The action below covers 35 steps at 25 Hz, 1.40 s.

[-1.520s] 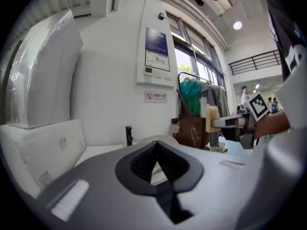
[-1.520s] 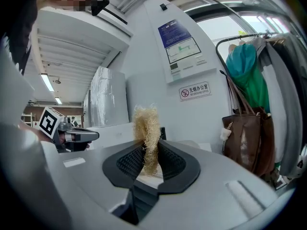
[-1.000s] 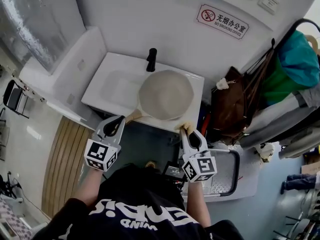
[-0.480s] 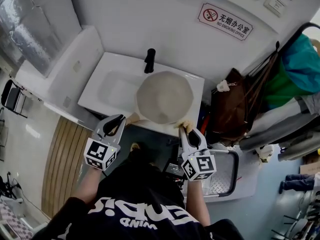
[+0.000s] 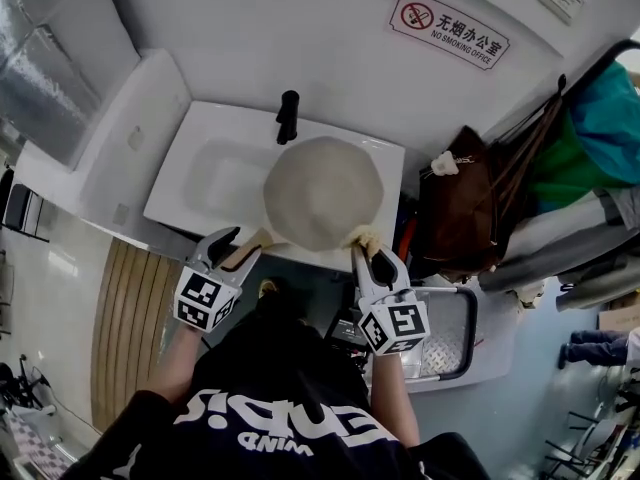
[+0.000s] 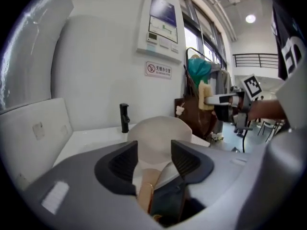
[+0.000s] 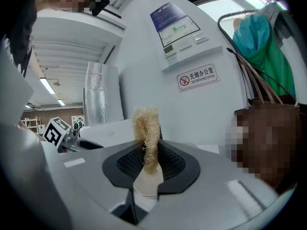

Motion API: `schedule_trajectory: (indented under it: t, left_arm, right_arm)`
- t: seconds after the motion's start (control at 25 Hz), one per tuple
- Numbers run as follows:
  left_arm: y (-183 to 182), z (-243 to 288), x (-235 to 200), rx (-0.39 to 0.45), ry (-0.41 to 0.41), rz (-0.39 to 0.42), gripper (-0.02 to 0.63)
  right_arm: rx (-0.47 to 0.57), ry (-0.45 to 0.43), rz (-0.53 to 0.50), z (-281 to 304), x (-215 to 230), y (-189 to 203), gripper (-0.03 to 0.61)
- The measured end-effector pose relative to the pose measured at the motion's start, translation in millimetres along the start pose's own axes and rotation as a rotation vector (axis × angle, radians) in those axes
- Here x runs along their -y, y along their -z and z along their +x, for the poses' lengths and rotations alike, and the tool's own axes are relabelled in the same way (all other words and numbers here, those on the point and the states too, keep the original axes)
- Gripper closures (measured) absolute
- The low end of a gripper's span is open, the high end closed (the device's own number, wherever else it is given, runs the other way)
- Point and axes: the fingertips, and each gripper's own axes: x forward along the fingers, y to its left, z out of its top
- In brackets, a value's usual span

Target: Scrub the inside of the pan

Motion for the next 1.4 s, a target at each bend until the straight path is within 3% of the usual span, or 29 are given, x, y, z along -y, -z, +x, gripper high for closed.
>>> schedule_trajectory:
  t: [0.28,0.52,0.84,1.12,1.4]
  left_arm:
    - [42.7,32.8,-5.2,-0.172,0.060,0.091,0.425]
    - [85.7,52.5,-5.0,-0.289,0.105,0.103,0.425]
    - [126.1,73.4,-6.2,-0.377,0.134,0.094,0.425]
    - [138.0,80.3,-5.5,-0.442,0.145,0.084,0.426]
    - [137.5,81.7,-6.4,-0.447,0.164,0.086,0.435]
  right_arm:
    - [-0.005,0.018,0.001,11.9,11.5,-0.6,0.505]
    - [-0.006,0.028,0.002,19.1,14.5,-3.3,0.505]
    - [-0.026,0.046,-0.013,18.7,18.8,-3.2,0.505]
    - [-0.034,0.056,-0.021,22.4,21.6,-4.7,0.505]
    - [-0.028,0.078,-0.017,28.0,32.1,-7.7,0.505]
